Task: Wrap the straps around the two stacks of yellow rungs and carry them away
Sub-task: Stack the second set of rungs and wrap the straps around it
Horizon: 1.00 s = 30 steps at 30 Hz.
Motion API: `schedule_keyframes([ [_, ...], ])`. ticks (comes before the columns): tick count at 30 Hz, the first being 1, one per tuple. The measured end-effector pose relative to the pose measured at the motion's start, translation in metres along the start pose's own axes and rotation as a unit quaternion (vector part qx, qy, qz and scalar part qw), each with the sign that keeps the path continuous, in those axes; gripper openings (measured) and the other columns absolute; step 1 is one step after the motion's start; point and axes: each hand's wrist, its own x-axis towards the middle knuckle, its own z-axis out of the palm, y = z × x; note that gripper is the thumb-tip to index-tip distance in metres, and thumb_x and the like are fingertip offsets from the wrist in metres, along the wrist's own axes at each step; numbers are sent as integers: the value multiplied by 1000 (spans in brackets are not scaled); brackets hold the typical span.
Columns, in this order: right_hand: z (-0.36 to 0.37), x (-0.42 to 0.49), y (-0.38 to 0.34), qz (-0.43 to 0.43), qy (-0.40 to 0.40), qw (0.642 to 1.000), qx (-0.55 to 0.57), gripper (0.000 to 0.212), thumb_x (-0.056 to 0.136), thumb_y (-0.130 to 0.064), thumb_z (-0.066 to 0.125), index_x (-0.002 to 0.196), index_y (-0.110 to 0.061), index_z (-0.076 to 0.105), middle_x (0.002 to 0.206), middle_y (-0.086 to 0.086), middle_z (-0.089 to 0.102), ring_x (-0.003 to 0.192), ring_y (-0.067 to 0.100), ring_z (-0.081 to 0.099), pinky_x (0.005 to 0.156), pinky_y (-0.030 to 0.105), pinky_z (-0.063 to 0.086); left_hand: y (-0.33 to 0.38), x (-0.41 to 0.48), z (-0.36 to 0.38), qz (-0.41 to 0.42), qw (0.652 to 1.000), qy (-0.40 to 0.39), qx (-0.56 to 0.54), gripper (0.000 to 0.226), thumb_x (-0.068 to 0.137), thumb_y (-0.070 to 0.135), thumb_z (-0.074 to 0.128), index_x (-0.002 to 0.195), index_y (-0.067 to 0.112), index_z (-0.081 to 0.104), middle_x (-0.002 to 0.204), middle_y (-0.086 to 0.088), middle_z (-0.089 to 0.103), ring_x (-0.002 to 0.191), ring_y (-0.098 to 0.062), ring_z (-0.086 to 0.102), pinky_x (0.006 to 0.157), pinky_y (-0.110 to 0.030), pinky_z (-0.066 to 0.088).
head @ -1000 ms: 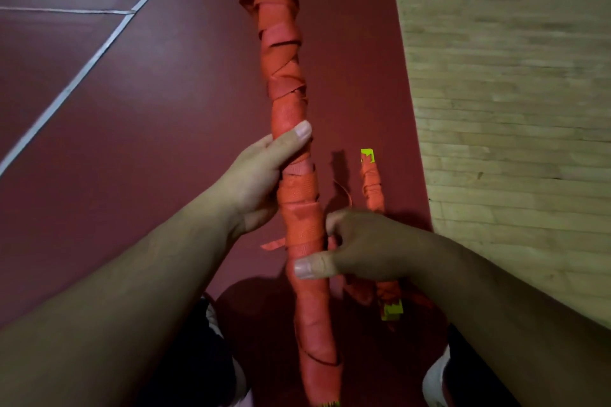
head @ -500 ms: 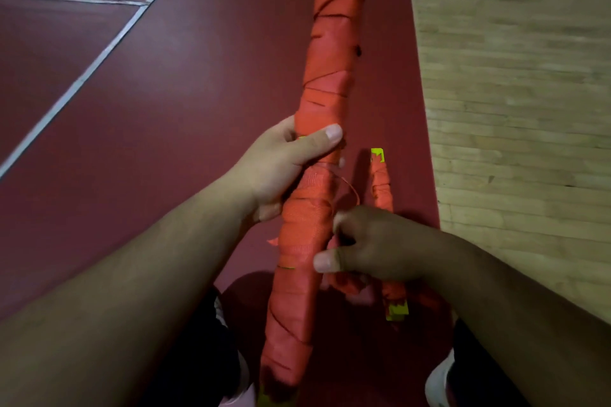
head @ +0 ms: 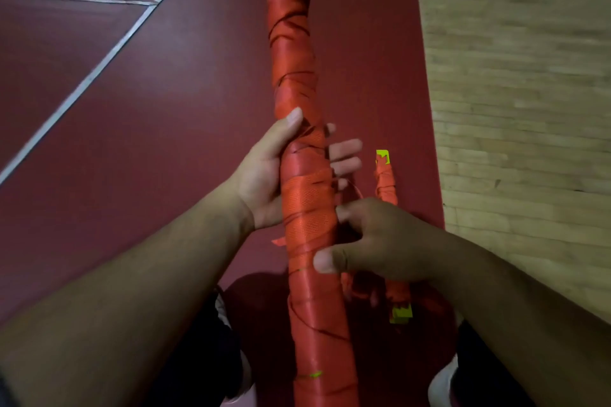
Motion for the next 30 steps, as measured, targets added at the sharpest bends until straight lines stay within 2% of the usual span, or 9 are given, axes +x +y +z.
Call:
schedule_keyframes([
  [2,2,-1,-5,0,-5,1000,-6,32,80,-37,81,105,-18,73,91,-6,76,79,4,71,66,20,56,0,1,3,5,1000,-21,-17,55,83,50,58,123,13,57,96,-8,72,85,-24,71,83,-41,58],
  [5,2,1,-4,29,-8,997,-77,53,63,-61,80,99,-23,72,92,3,76,84,24,74,75,48,61,4,2,6,17,1000,2,15,37,88,42,58,114,15,55,75,-2,58,67,-19,62,73,-36,58],
  [8,-4,-2,0,108,-46,988,-95,55,57,-58,85,95,-22,66,84,11,75,71,32,73,63,60,59,3,6,4,37,993,72,91,33,84,36,66,106,15,53,74,-4,56,65,-20,60,69,-35,56],
  [11,-11,-4,3,85,-34,971,-221,50,62,-58,84,90,-18,68,78,3,74,69,19,71,69,45,59,2,10,-1,87,970,141,180,34,82,33,71,99,13,50,73,-6,57,63,-23,60,68,-38,54],
  [14,-5,-4,2,58,-11,971,-231,37,69,-51,83,84,-20,67,75,-2,72,68,7,67,65,30,53,1,12,-7,123,945,188,238,32,79,33,74,93,15,51,75,-9,55,64,-27,58,66,-41,52],
  [18,5,-3,6,48,26,977,-205,33,79,-50,74,81,-18,64,71,-1,72,66,12,68,68,39,56,-4,16,-5,153,924,227,265,28,83,35,74,88,19,52,80,-12,54,72,-28,56,67,-45,51],
  [21,6,-1,10,27,73,969,-236,32,89,-50,63,75,-21,60,69,-1,67,64,12,65,68,38,53,-5,18,-6,158,921,245,258,25,89,34,71,92,17,52,80,-13,56,71,-29,59,68,-46,53],
  [26,13,-5,5,63,107,954,-274,51,72,-74,65,69,-25,51,68,-4,60,69,13,61,69,36,51,-4,17,0,130,916,285,251,54,78,57,70,110,16,56,92,-5,65,82,-25,66,85,-49,56],
  [30,14,-3,3,100,186,925,-315,48,71,-69,70,69,-30,42,76,-9,52,81,21,60,66,31,40,-1,17,3,113,950,249,148,39,95,25,63,130,13,51,102,-6,65,85,-19,65,86,-43,55],
])
